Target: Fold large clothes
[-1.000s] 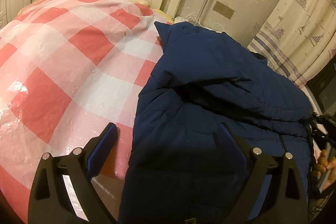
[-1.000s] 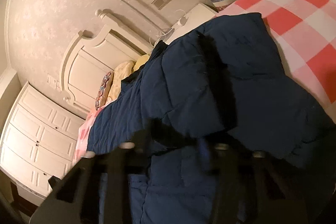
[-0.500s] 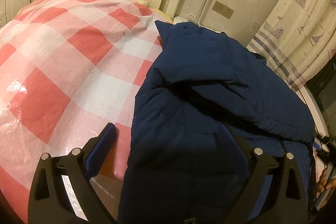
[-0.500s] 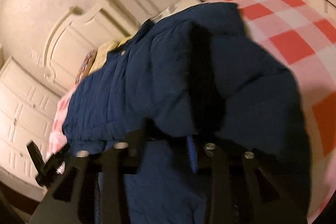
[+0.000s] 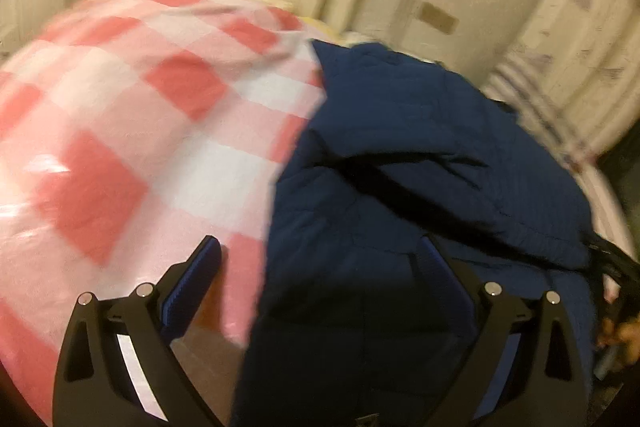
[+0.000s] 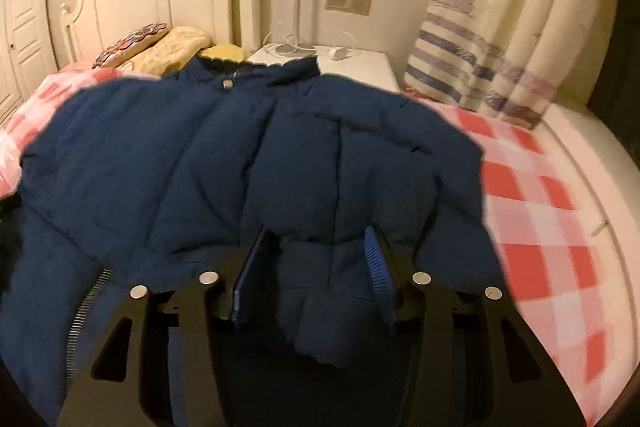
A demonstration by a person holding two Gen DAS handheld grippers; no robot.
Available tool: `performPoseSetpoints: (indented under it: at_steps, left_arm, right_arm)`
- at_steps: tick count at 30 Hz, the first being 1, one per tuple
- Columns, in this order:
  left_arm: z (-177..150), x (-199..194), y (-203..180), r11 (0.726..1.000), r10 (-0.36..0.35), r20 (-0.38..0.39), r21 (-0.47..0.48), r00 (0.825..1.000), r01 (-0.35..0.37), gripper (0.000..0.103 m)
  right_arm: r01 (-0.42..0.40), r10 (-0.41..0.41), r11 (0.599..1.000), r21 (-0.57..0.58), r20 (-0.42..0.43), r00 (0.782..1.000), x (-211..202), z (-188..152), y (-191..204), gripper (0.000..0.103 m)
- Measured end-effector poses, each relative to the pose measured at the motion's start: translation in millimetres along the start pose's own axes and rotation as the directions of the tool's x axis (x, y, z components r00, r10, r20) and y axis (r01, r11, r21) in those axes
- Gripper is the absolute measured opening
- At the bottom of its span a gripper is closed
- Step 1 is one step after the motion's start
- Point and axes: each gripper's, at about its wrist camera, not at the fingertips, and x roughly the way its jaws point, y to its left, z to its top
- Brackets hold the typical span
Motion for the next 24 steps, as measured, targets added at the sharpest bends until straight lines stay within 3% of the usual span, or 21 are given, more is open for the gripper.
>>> performPoseSetpoints:
  at_steps: [5,8,11,13,15,18,20,22,24]
  left_arm:
    - [30.0,-31.7,-45.7,0.994,-0.089,0.104,0.068,0.991,0.082,0.096]
    - [47.7,-27.0,-100.0,0.974,-0.125,0.123,0.204,0.984,0.099,0.1]
    - [45.5,11.6,-144.5,0.946,-0.045,0.087,0.325,0.995,0.015,0.1]
    - [26.9,55.0,-165.9,0.915,0.012,-0.005,0.403,1.0,-0.009,0.101]
    - [13.7,69.1,-176.9,0.886,0.072,0.023,0.457,0.997,-0.075,0.101]
    - [24.9,59.3,-176.2,0.904,0.05,-0.007,0.426,0.999,-0.043,0.101]
    - [40.5,48.9,-175.1,0.916,-0.004,0.018,0.401,1.0,-0.004,0.101]
    - [63.7,45.0,-177.9,0.924,0.004,0.07,0.382,0.998,-0.031,0.101]
    - [85.0,53.9,-176.4,0.944,-0.023,0.061,0.33,0.998,0.002,0.101]
  right_arm:
    - [-0.023,0.023,1.0,0.015,0.0,1.0,3.5,-2.3,-3.5,0.045]
    - [-0.015,0.015,1.0,0.008,-0.002,1.0,2.7,-2.4,1.8,0.045]
    - [-0.009,0.009,1.0,0.005,0.0,1.0,2.1,-2.6,3.5,0.045]
    - [-0.011,0.011,1.0,0.008,0.001,1.0,1.9,-1.4,2.2,0.045]
    - [-0.014,0.014,1.0,0.011,0.002,1.0,1.5,-1.4,2.1,0.046]
    - [-0.013,0.013,1.0,0.009,0.003,1.0,1.4,-1.5,2.5,0.046]
    - [-0.013,0.013,1.0,0.008,0.002,1.0,2.2,-1.7,2.2,0.047]
    - [-0.015,0.015,1.0,0.01,0.002,1.0,2.1,-2.3,1.9,0.047]
    - [-0.014,0.014,1.0,0.01,0.003,1.0,1.9,-1.7,2.4,0.047]
